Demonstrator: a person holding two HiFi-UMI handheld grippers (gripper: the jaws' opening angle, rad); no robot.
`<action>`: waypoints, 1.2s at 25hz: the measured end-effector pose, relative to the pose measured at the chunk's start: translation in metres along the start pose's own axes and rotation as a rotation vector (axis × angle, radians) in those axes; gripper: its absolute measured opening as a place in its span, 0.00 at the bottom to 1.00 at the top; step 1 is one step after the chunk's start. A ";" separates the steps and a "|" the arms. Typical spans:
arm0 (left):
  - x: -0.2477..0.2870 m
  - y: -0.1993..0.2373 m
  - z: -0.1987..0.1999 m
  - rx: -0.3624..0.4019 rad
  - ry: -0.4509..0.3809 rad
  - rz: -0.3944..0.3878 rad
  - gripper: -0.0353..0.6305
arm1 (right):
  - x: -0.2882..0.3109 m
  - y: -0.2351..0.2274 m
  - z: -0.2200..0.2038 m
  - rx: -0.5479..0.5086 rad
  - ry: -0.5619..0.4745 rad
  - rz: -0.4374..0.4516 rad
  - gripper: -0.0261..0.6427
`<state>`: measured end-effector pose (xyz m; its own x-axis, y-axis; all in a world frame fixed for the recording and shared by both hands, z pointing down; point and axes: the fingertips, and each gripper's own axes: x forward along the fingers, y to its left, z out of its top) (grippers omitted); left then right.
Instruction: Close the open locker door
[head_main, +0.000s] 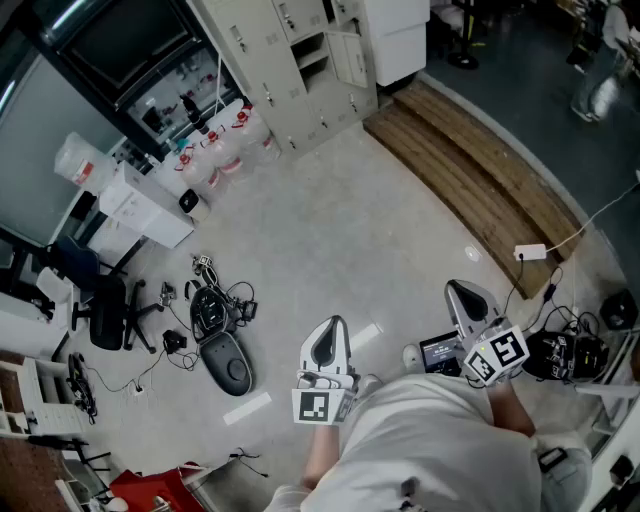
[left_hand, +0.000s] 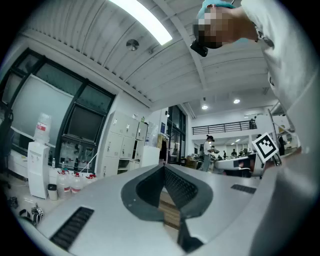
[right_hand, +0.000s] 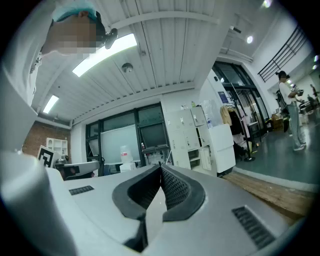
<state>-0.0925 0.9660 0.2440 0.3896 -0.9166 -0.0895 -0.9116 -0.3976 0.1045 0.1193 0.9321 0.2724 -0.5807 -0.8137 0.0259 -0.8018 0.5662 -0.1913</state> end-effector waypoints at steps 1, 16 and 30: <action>-0.009 -0.007 -0.003 -0.011 0.005 0.002 0.06 | -0.009 0.003 0.000 -0.015 0.006 -0.003 0.08; -0.088 0.010 -0.009 -0.084 0.014 -0.038 0.06 | -0.035 0.096 -0.019 -0.015 0.006 -0.001 0.08; -0.058 0.021 -0.023 -0.087 0.041 -0.013 0.06 | 0.004 0.065 -0.022 0.031 -0.036 -0.003 0.08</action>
<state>-0.1311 1.0098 0.2738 0.4076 -0.9118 -0.0509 -0.8925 -0.4095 0.1892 0.0615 0.9686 0.2814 -0.5725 -0.8199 -0.0084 -0.7984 0.5598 -0.2217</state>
